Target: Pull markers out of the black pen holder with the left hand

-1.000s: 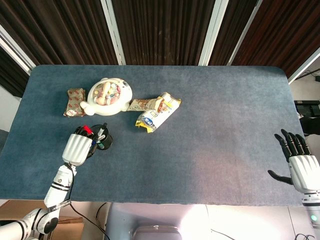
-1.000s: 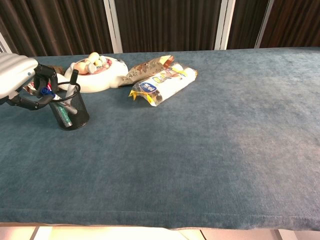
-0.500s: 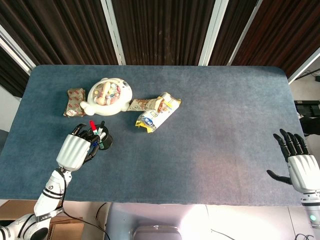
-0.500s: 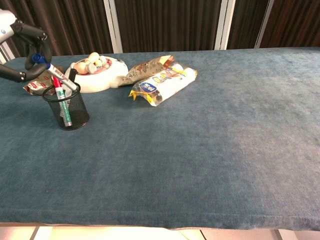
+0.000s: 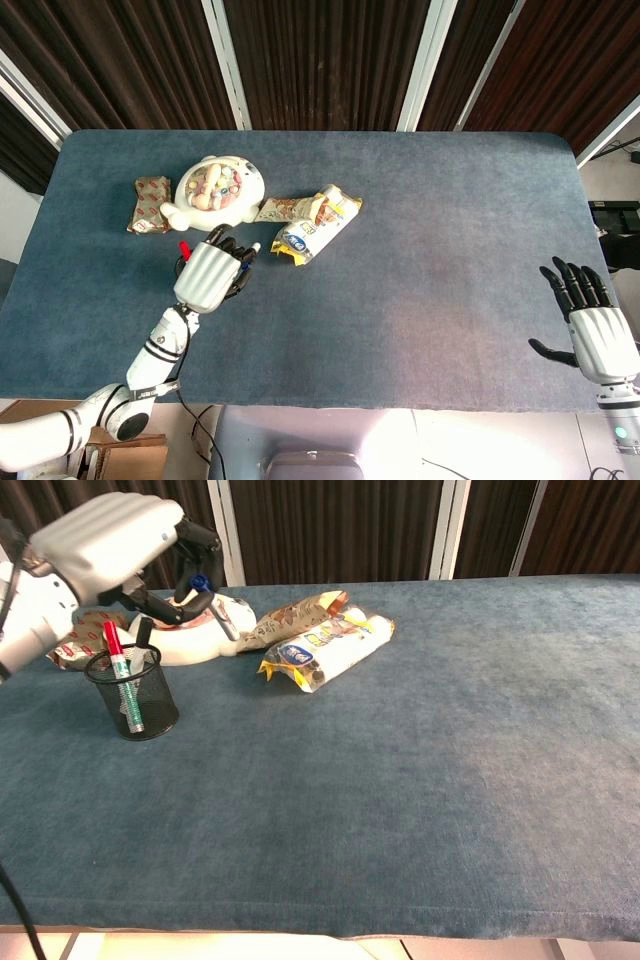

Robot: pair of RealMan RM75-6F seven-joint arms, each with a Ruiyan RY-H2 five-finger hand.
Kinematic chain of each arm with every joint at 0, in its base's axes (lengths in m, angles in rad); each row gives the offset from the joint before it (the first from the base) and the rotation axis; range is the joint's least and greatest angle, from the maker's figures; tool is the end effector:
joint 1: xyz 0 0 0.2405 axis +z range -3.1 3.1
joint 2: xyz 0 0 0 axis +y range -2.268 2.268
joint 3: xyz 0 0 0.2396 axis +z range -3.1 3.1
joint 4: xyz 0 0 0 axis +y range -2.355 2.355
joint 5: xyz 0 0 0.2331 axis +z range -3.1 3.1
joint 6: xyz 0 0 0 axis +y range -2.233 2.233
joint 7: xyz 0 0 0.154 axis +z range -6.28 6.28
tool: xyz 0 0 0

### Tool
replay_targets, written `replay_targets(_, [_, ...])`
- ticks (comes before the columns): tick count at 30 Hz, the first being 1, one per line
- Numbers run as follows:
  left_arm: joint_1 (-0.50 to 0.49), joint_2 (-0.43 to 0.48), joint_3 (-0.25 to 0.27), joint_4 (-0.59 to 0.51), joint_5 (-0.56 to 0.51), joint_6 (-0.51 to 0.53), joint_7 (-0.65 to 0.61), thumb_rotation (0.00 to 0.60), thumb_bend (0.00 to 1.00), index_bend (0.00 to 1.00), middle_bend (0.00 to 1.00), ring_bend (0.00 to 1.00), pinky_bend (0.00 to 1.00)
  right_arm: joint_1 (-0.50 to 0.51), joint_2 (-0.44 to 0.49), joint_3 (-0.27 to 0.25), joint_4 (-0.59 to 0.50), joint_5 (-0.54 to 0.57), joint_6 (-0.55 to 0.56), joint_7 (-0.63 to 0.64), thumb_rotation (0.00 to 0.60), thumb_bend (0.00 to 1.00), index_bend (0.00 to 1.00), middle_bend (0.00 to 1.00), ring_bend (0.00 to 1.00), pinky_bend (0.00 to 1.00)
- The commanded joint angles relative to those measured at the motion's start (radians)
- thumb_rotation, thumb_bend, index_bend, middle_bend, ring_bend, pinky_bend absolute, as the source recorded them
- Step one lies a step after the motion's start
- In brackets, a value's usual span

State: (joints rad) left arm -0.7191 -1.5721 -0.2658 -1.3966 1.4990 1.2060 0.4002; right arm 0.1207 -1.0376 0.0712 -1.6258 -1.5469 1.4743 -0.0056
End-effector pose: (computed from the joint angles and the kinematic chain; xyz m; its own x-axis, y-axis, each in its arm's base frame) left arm -0.0853 0.3571 0.0058 0.4722 -0.2311 0.8506 0.6849 -0.5113 -0.5191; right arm -0.2950 -0.2075 0.1538 0.4629 0.0305 0.8859 -0.8817 -0.0870 0.4637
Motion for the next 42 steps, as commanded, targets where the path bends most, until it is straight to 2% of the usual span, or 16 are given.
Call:
replay_targets(1, [-0.071,-0.115,-0.024,0.136,-0.053,-0.050,0.068,0.600,0.61,0.64,0.69,0.51,0.26,-0.003,0.002,-0.002,0.001,0.002,0.002,0.001,0.600,0.09,0.00,0.01,0.00,0.00])
replay_targets(6, [-0.093,-0.170,-0.014,0.190,-0.119,-0.092,0.201,0.600,0.60,0.63,0.69,0.48,0.26,-0.011,0.002,-0.004,0.008,-0.003,0.016,0.012,0.600,0.09,0.00,0.01,0.00,0.00])
replay_targets(9, [-0.095,-0.176,0.005,0.171,-0.161,-0.130,0.269,0.600,0.54,0.57,0.58,0.33,0.20,-0.012,0.000,-0.004,0.014,0.003,0.012,0.016,0.600,0.09,0.00,0.01,0.00,0.00])
replay_targets(11, [-0.098,-0.178,0.013,0.157,-0.184,-0.147,0.310,0.600,0.50,0.46,0.45,0.19,0.14,-0.011,-0.001,-0.005,0.016,0.003,0.009,0.017,0.600,0.09,0.00,0.01,0.00,0.00])
replay_targets(14, [-0.101,-0.178,0.017,0.120,-0.238,-0.168,0.389,0.600,0.42,0.25,0.28,0.05,0.08,-0.009,-0.001,-0.005,0.019,0.000,0.008,0.020,0.600,0.09,0.00,0.01,0.00,0.00])
replay_targets(16, [-0.095,-0.158,0.017,0.059,-0.297,-0.189,0.439,0.600,0.36,0.09,0.17,0.00,0.04,-0.010,0.001,-0.004,0.019,0.004,0.008,0.021,0.600,0.09,0.00,0.01,0.00,0.00])
replay_targets(18, [-0.087,-0.122,0.013,-0.032,-0.349,-0.196,0.467,0.600,0.34,0.00,0.08,0.00,0.00,-0.013,0.003,-0.002,0.019,0.010,0.011,0.022,0.600,0.09,0.00,0.01,0.00,0.00])
replay_targets(23, [-0.053,-0.009,0.017,-0.231,-0.360,-0.162,0.436,0.600,0.32,0.00,0.03,0.00,0.00,-0.017,0.003,-0.003,0.023,0.013,0.014,0.027,0.600,0.09,0.00,0.01,0.00,0.00])
replay_targets(27, [0.018,0.126,0.001,-0.379,-0.332,-0.054,0.372,0.600,0.32,0.00,0.06,0.00,0.00,-0.019,0.009,-0.006,0.024,0.016,0.008,0.034,0.600,0.09,0.00,0.01,0.00,0.00])
replay_targets(30, [0.097,0.229,-0.007,-0.423,-0.308,0.045,0.294,0.600,0.32,0.05,0.12,0.03,0.00,-0.019,0.012,-0.005,0.030,0.022,0.004,0.046,0.600,0.09,0.00,0.02,0.00,0.00])
replay_targets(32, [0.144,0.296,0.002,-0.430,-0.307,0.076,0.240,0.600,0.32,0.07,0.14,0.06,0.03,-0.019,0.012,-0.005,0.035,0.025,0.000,0.054,0.600,0.09,0.00,0.02,0.00,0.00])
replay_targets(34, [0.198,0.390,0.035,-0.446,-0.311,0.068,0.173,0.600,0.32,0.08,0.15,0.07,0.08,-0.018,0.010,-0.006,0.042,0.024,-0.003,0.064,0.600,0.09,0.00,0.02,0.00,0.01])
replay_targets(36, [0.249,0.473,0.076,-0.452,-0.287,0.053,0.074,0.600,0.32,0.08,0.16,0.08,0.05,-0.016,0.006,-0.008,0.049,0.020,-0.007,0.073,0.600,0.09,0.00,0.02,0.00,0.04])
replay_targets(38, [0.294,0.516,0.111,-0.436,-0.250,0.066,-0.006,0.600,0.32,0.09,0.16,0.07,0.01,-0.014,0.001,-0.010,0.058,0.014,-0.007,0.078,0.600,0.09,0.00,0.02,0.00,0.04])
replay_targets(42, [0.405,0.541,0.179,-0.371,-0.171,0.177,-0.103,0.600,0.32,0.11,0.16,0.06,0.00,-0.014,-0.012,-0.014,0.077,-0.006,0.004,0.091,0.600,0.09,0.00,0.02,0.00,0.04])
